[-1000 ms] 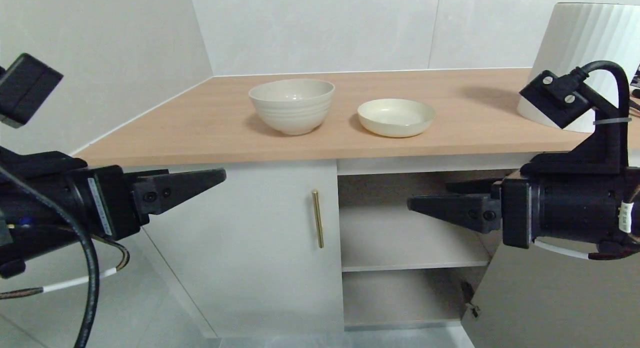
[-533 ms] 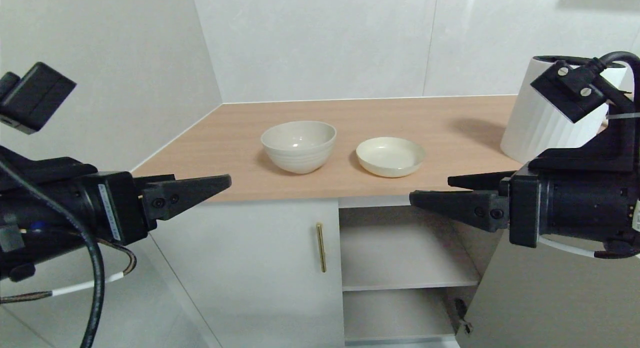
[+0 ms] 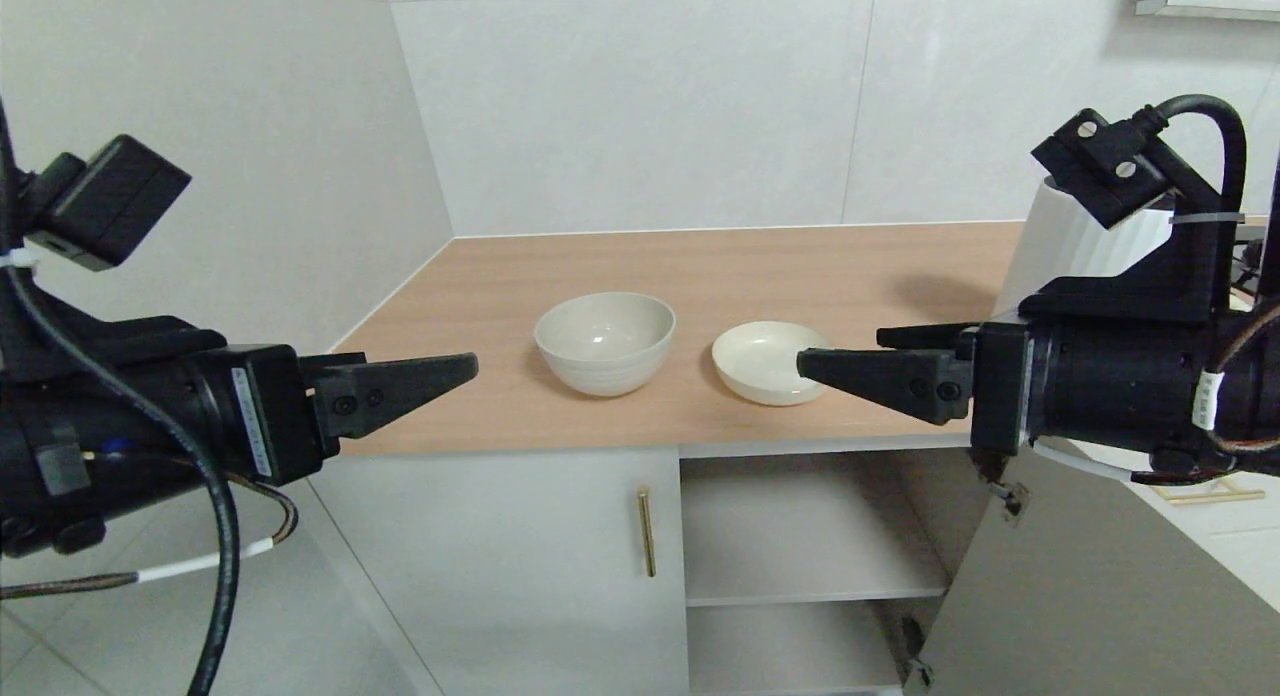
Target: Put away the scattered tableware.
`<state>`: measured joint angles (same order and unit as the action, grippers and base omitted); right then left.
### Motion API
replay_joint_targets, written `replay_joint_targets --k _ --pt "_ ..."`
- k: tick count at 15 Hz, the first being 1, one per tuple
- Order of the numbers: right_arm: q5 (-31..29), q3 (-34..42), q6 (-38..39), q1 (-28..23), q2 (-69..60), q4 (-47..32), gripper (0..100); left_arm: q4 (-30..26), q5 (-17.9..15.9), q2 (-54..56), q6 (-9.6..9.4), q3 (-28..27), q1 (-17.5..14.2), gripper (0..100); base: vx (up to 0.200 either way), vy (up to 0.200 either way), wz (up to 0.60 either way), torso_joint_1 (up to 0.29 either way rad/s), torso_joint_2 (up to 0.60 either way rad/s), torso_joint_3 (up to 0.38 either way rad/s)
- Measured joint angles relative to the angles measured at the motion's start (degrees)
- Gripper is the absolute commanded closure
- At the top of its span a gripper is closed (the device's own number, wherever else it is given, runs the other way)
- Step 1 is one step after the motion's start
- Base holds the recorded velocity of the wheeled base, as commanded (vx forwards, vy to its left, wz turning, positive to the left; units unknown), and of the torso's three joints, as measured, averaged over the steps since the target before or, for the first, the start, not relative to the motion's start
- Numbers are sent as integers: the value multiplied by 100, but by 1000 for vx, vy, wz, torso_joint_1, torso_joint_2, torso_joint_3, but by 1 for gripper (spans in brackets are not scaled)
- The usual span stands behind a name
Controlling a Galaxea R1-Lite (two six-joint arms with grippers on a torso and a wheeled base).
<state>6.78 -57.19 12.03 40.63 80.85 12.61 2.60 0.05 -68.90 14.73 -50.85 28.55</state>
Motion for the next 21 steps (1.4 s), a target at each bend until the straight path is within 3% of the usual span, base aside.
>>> replay_joint_targets --k 4,7,9,11,13,14,16,19,21 --pt "-233 -621 48 -255 429 -256 0 82 13 -329 -4 -507 -140 0 0 0 0 0 0 0" --pt "-956 -1803 496 -519 1078 -1336 0 66 24 -929 24 -1153 -719 0 0 0 0 0 0 0" --pt "-1447 -2347 841 -681 1573 -1782 0 24 55 -1525 178 -1569 -1023 0 0 0 0 0 0 0" --pt "-1515 -2559 905 -786 1920 -1810 0 -497 156 -2150 315 -2434 -1156 0 0 0 0 0 0 0" --pt "-1627 -2686 962 -894 2197 -1807 0 -1609 372 -2789 561 -3433 -1165 0 0 0 0 0 0 0" --pt "-1654 -2726 978 -941 2302 -1802 0 -1833 449 -3105 758 -3750 -1150 0 0 0 0 0 0 0" --pt "-1671 -2762 995 -1009 2458 -1799 0 -1913 525 -3678 965 -4172 -1102 0 0 0 0 0 0 0" --pt "-1723 -2771 1030 -1029 2543 -1796 0 -1929 622 -4367 1005 -4587 -1008 0 0 0 0 0 0 0" --pt "-1805 -2760 1028 -1034 2562 -1796 0 -1926 870 -4731 1007 -4786 -924 0 0 0 0 0 0 0"
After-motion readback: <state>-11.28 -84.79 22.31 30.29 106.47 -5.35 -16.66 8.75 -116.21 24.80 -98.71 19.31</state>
